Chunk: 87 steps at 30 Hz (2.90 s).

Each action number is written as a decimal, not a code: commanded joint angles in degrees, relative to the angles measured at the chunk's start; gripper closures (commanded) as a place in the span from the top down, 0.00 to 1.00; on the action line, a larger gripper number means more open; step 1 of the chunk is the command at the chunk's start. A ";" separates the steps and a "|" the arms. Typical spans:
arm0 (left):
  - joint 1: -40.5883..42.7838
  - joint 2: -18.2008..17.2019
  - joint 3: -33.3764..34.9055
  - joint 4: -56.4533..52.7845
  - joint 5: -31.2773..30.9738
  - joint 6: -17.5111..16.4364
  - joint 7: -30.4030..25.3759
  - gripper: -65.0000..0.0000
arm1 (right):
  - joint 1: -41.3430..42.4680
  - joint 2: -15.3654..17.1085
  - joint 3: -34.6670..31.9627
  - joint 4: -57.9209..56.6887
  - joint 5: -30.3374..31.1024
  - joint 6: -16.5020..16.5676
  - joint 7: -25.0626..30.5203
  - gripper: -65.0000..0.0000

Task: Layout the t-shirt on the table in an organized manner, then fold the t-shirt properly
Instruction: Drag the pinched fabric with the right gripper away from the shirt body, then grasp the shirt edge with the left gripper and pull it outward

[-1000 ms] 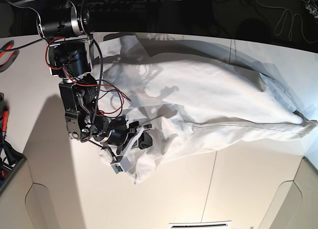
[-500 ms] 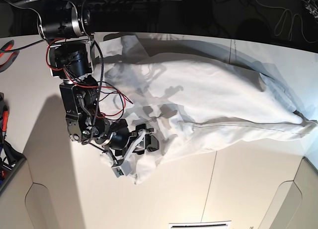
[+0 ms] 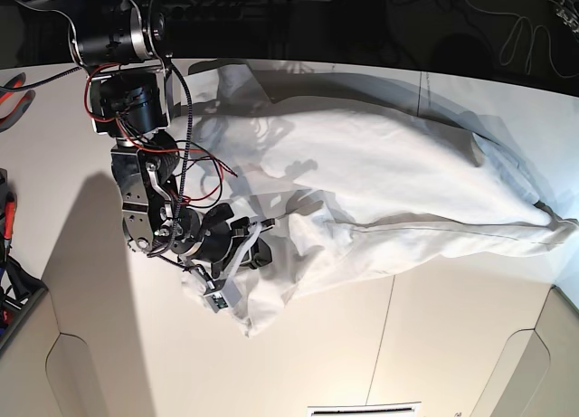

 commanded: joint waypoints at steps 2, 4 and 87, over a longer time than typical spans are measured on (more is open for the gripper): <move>-0.76 -1.73 -0.37 0.90 -1.25 -0.39 -1.25 0.56 | 1.68 -0.46 0.00 1.14 2.56 0.17 1.79 0.00; -0.79 -1.75 -0.37 0.90 -1.25 -0.39 -1.25 0.56 | 2.12 -0.90 0.00 1.14 4.96 0.24 2.99 0.00; 8.28 12.81 19.67 0.92 -3.78 -6.26 6.47 0.00 | 1.99 14.01 0.44 -15.89 -4.87 -15.34 12.85 0.00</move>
